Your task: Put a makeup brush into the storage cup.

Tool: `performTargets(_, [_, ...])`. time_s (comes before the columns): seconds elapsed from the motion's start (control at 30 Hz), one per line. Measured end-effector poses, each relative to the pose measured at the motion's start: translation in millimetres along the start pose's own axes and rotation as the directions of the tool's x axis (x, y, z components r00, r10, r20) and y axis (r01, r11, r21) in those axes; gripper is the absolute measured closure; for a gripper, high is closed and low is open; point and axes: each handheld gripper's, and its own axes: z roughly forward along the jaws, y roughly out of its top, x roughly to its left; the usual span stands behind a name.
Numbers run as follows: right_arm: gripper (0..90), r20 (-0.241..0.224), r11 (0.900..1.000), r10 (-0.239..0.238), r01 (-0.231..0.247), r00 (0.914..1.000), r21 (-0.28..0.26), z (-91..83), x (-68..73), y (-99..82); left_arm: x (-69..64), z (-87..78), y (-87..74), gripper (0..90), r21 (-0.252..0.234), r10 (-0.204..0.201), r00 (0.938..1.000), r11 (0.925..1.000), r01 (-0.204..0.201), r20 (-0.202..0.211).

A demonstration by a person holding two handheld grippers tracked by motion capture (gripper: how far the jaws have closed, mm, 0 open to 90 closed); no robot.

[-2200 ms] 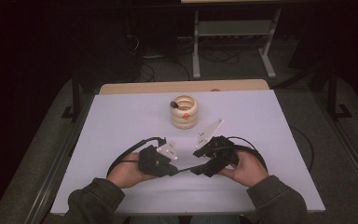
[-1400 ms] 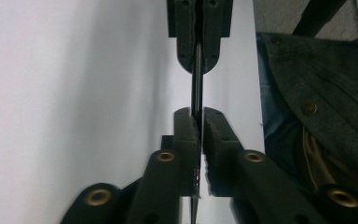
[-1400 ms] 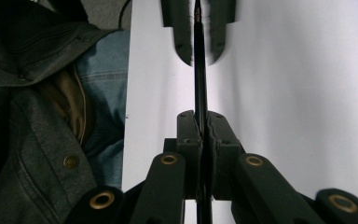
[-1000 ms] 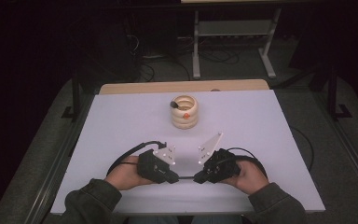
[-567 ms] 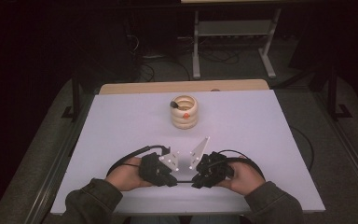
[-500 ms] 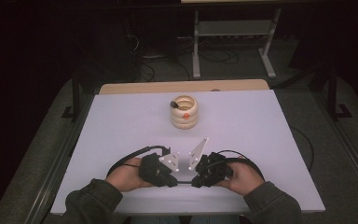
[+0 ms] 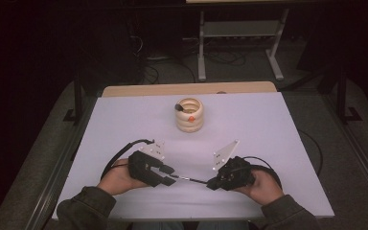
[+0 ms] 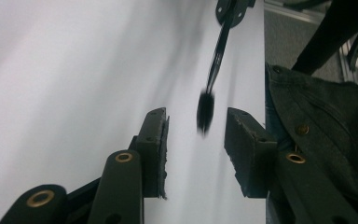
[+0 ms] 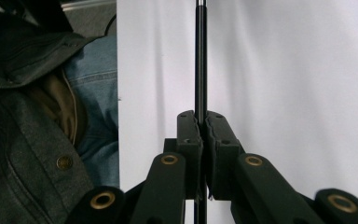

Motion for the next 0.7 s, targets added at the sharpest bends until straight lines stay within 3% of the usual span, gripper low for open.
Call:
performTargets(0.3, [84.7,0.048,0.9936,0.057,-0.052,0.9972,-0.101,-11.4,-4.1,-0.7,2.6,3.6,3.0,60.7,-0.075,-0.052,0.9985,0.9957,0.053,0.014])
performTargets(0.5, [84.6,0.05,0.9873,0.075,-0.067,0.9959,-0.144,-10.4,-5.0,4.8,3.6,6.9,9.3,63.6,-0.101,-0.068,0.9975,0.9924,0.07,0.019])
performTargets(0.7, [84.5,0.041,0.9751,0.109,-0.099,0.9931,-0.199,-3.8,-4.8,10.9,3.3,8.5,17.0,70.8,-0.15,-0.099,0.995,0.9837,0.099,0.006])
